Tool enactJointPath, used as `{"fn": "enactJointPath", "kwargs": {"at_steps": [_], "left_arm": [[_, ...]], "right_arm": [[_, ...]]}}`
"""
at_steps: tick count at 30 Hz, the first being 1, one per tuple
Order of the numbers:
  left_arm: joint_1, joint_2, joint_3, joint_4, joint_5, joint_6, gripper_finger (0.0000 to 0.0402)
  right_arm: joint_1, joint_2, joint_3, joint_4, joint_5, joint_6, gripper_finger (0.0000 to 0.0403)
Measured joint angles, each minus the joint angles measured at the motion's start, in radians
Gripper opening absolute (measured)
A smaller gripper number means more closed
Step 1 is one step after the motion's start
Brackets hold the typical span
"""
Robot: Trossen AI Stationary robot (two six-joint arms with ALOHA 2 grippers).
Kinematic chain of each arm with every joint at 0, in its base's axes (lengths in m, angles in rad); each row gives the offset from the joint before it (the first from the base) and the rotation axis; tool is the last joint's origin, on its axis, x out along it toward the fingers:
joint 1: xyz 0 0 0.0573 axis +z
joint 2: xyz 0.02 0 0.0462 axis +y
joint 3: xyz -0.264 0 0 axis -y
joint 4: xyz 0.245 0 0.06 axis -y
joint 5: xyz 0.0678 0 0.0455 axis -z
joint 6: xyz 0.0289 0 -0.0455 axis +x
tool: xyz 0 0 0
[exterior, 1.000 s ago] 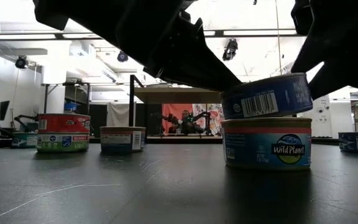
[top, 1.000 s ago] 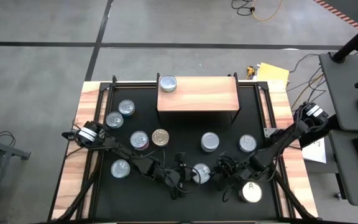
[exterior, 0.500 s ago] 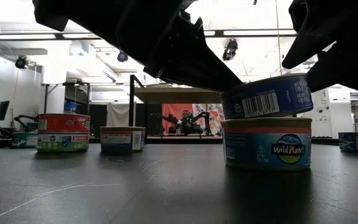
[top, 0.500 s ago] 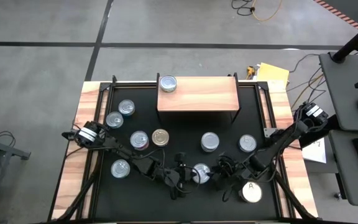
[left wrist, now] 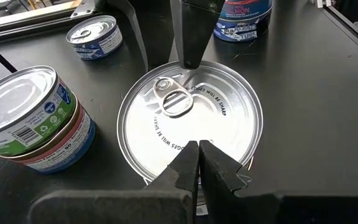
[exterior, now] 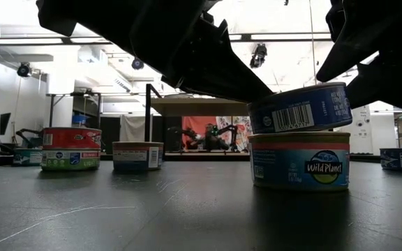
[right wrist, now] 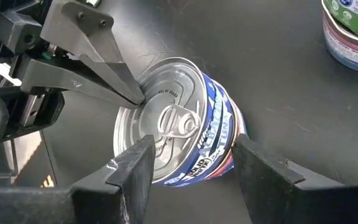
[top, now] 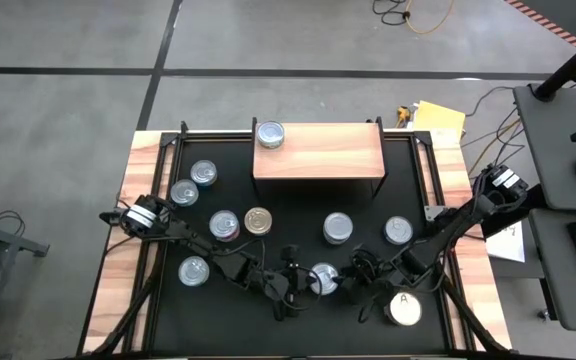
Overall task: Stack canned seafood by type on shelf
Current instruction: Put the blue tuna can on the shelf
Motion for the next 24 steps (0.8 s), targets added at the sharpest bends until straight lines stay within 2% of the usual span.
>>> {"fn": "enactJointPath", "kwargs": {"at_steps": [4,9,18,24], "left_arm": [[0.000,0.000,0.000,0.002,0.000,0.000,0.0000],[0.001,0.001,-0.001,0.009,-0.010,0.000,0.0000],[0.002,0.002,-0.001,0.009,-0.033,-0.011,0.0000],[0.001,0.029,0.001,0.049,-0.045,-0.038,0.0000]], "right_arm": [[0.000,0.000,-0.002,-0.001,0.019,0.001,0.0207],[-0.013,0.000,-0.002,-0.062,0.023,0.013,0.0236],[-0.026,0.000,0.000,-0.099,-0.095,0.060,0.0307],[-0.026,-0.001,0.003,-0.050,-0.101,0.044,0.0321]]}}
